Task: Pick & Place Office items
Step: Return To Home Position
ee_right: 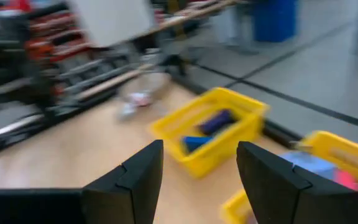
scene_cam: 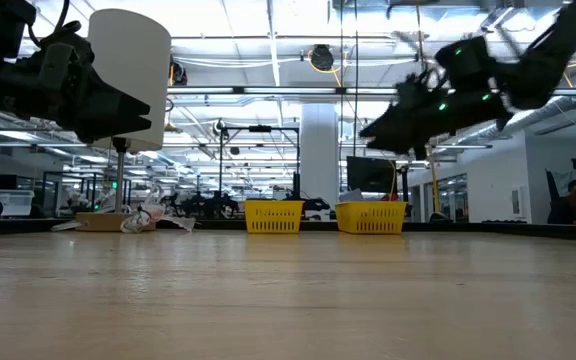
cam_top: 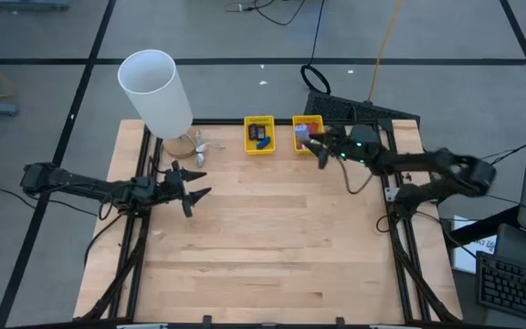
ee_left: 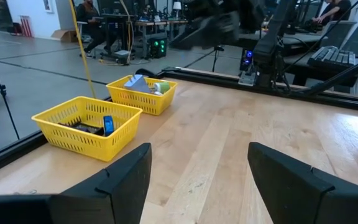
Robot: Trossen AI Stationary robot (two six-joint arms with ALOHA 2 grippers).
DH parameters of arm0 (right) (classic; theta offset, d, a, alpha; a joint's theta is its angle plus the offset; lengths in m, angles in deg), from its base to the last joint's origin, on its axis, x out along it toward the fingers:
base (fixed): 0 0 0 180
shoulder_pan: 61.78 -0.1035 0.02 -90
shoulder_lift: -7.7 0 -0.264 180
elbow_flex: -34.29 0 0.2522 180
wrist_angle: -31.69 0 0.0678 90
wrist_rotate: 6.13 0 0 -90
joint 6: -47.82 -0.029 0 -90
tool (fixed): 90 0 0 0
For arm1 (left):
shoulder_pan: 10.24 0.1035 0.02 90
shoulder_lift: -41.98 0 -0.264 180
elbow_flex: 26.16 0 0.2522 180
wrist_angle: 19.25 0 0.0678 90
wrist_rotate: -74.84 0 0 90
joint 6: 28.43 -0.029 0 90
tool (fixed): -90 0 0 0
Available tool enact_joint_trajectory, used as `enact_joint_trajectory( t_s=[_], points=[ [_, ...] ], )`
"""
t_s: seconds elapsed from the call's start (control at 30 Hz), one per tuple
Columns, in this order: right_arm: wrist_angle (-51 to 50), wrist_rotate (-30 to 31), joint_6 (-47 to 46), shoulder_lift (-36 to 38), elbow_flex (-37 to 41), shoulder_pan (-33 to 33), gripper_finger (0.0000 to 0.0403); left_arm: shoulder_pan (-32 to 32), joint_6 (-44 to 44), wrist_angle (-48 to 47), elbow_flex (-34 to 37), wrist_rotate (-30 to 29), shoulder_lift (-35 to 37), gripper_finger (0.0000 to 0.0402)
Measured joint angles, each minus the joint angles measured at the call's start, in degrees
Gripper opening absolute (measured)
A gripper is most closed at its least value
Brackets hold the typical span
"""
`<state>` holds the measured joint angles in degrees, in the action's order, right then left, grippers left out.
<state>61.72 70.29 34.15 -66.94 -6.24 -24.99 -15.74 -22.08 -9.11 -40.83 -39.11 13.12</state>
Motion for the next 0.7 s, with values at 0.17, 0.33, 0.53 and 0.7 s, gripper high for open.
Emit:
enact_joint_trajectory(
  t_s=[0.17, 0.33, 0.53, 0.7],
  points=[
    [-6.4, -11.6, 2.3, 14.0, 3.6, 0.0, 0.0193, 0.0, -0.1, 0.0, 0.0, 0.0, 0.0, 0.0271],
    [-9.1, -15.2, -0.2, 28.6, 9.4, 0.0, 0.0193, 0.0, -2.8, -0.1, 0.0, 0.0, 0.0, 0.0271],
    [-9.5, -15.1, -0.2, 45.1, 18.1, 0.0, 0.0192, 0.0, -3.2, -0.1, 0.0, 0.0, 0.0, 0.0264],
    [-13.9, -15.0, 3.3, 52.9, 22.4, 0.0, 0.0193, 0.0, -3.2, -0.1, 0.0, 0.0, 0.0, 0.0254]
  ],
)
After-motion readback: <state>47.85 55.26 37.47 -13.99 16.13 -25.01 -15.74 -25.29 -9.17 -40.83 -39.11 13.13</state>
